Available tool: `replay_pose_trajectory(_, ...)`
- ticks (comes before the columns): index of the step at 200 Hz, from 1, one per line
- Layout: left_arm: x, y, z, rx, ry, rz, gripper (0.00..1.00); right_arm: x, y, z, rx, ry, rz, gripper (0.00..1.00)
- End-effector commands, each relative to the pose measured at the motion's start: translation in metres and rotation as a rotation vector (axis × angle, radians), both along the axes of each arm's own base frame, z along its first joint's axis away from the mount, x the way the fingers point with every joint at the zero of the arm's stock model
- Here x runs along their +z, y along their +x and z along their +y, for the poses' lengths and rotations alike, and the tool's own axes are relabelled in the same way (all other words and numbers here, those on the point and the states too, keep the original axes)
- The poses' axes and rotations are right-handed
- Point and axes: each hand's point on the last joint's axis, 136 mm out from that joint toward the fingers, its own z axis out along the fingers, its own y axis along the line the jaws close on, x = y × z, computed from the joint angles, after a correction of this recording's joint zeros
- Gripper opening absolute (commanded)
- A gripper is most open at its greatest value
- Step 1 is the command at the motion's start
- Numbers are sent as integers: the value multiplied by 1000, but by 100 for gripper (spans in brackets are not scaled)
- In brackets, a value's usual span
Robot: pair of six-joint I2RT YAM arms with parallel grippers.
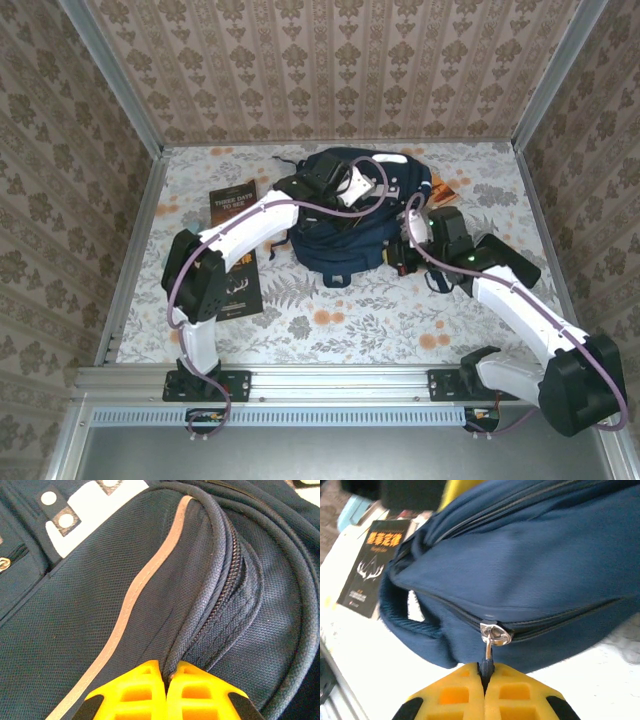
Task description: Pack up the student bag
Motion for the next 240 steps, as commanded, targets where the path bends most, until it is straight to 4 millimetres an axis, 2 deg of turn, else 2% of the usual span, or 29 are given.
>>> replay_pose_trajectory(1, 29, 31, 7, 194, -93, -62, 0, 19, -15, 36, 101, 94, -42, 0)
replay_pose_trajectory(40, 36, 30, 6, 224, -144, -52, 0, 20, -26, 84, 191, 174, -51, 0)
replay_pose_trajectory(62, 43, 27, 9, 223, -173, -46, 0, 20, -27, 93, 194, 204, -33, 0)
replay_pose_trajectory(71, 45, 25, 11, 220, -182, -46, 0, 20, -24, 88, 157, 193, -35, 0)
replay_pose_trajectory(83, 49, 22, 14, 209, -190, -51, 0, 21, -21, 76, 90, 168, -47, 7)
replay_pose_trajectory(100, 53, 18, 19, 189, -198, -56, 0, 29, -15, 47, -70, 165, -28, 35)
replay_pose_trajectory(121, 53, 15, 24, 173, -199, -59, 0, 36, -10, 12, -266, 208, 44, 61)
replay_pose_trajectory(141, 54, 13, 26, 164, -209, -62, 0, 42, -8, -10, -407, 272, 123, 75)
replay_pose_trajectory(177, 61, 8, 25, 149, -243, -64, 0, 43, 8, -31, -624, 413, 277, 79)
replay_pose_trajectory(217, 65, -1, 22, 111, -269, -51, 0, 48, 37, -15, -633, 520, 328, 79)
replay_pose_trajectory(240, 65, -6, 21, 88, -271, -43, 0, 43, 53, -8, -627, 505, 332, 72)
